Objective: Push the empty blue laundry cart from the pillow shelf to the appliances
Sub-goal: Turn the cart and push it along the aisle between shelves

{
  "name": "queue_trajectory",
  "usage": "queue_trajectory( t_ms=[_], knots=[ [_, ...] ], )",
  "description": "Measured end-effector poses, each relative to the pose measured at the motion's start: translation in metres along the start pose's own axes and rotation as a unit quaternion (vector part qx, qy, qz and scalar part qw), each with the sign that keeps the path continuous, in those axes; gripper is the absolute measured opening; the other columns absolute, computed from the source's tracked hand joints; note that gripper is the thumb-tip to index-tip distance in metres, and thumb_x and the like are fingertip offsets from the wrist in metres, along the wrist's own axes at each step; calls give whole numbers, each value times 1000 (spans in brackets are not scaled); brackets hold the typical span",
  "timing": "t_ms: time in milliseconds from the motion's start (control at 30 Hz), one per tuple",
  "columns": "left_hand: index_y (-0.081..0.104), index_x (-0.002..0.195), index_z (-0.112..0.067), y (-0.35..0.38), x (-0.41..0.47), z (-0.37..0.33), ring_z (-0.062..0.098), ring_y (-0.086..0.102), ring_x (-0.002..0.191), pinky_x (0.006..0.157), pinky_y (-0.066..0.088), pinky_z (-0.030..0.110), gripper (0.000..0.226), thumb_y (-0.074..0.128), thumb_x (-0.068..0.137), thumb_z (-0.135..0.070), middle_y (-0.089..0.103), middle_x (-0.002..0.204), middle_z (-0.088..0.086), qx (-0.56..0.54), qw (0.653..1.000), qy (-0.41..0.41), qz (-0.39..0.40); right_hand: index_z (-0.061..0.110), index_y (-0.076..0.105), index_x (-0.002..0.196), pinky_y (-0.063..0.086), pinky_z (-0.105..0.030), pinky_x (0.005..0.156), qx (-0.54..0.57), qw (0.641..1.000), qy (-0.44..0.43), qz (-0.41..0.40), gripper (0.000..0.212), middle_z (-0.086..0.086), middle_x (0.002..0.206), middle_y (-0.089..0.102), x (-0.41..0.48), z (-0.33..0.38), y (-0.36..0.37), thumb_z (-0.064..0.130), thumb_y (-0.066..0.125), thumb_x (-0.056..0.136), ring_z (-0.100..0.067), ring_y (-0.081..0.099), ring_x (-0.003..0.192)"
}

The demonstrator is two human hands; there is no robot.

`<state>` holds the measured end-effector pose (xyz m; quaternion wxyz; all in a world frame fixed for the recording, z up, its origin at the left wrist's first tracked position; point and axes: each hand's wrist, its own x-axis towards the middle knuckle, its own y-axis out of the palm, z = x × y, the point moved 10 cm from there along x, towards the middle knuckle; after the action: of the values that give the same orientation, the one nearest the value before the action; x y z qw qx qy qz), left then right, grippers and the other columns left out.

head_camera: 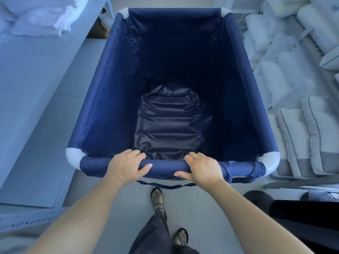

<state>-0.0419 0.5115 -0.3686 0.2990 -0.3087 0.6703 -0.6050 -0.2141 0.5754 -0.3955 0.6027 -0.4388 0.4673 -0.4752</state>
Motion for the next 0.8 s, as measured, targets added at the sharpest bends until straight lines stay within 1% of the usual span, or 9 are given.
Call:
queue_trajectory(
  t_ms=[33,133,200,267,333,433,600,700,800],
  knots=[
    [62,77,-16,-1,5,1,21,54,64,46,32,25,58,23,77,-58,58,67,-3,-2,1000,1,-2,18,53,93,30,-28,58,3,1000,-1,-5,63,4,87,56,5,-3,-2,75,32,77,-20,50,81],
    [62,71,-15,-4,23,3,21,54,58,43,31,23,54,29,76,-58,57,63,-4,1,1000,11,-6,19,54,90,29,-28,57,0,1000,1,-19,66,5,85,55,21,-11,-9,77,26,74,-19,50,78],
    [61,68,-15,-6,37,7,20,53,55,42,29,23,51,33,76,-57,56,60,-4,11,1000,16,-11,19,55,86,28,-28,54,-1,999,3,-39,65,6,81,55,35,-17,-17,76,26,75,-18,49,74],
    [61,70,-15,-5,55,14,20,53,58,43,29,24,46,41,79,-56,56,62,-4,21,1000,17,-13,20,56,80,26,-27,51,4,997,11,-75,61,6,74,55,50,-24,-29,74,28,77,-15,44,66],
    [60,78,-16,0,74,26,20,54,66,48,30,26,42,49,81,-56,57,70,-4,19,1000,6,0,20,57,77,25,-27,50,12,995,27,-97,58,6,69,54,67,-32,-37,70,28,80,-13,37,63],
    [57,81,-18,2,109,41,19,53,71,51,30,27,44,41,82,-59,55,74,-5,24,999,-9,19,19,59,75,26,-28,49,2,992,47,-119,55,4,65,53,96,-46,-47,63,27,85,-17,42,59],
    [52,85,-20,5,161,63,16,52,72,52,32,27,46,31,85,-61,53,77,-7,27,998,-6,49,18,60,72,27,-28,49,-13,988,61,-141,52,3,62,53,146,-67,-62,57,30,88,-16,34,58],
    [49,89,-21,4,188,73,12,43,71,53,32,26,50,20,85,-60,49,80,-10,19,997,23,64,17,61,69,28,-29,50,-14,981,79,-175,49,1,63,52,171,-77,-74,51,32,91,-19,37,56],
    [43,89,-20,2,212,81,12,39,74,57,33,27,39,27,90,-55,42,83,-11,-2,993,70,90,16,59,64,27,-30,53,-20,973,100,-207,48,-1,63,50,192,-85,-86,44,31,91,-22,40,55]
  ],
)
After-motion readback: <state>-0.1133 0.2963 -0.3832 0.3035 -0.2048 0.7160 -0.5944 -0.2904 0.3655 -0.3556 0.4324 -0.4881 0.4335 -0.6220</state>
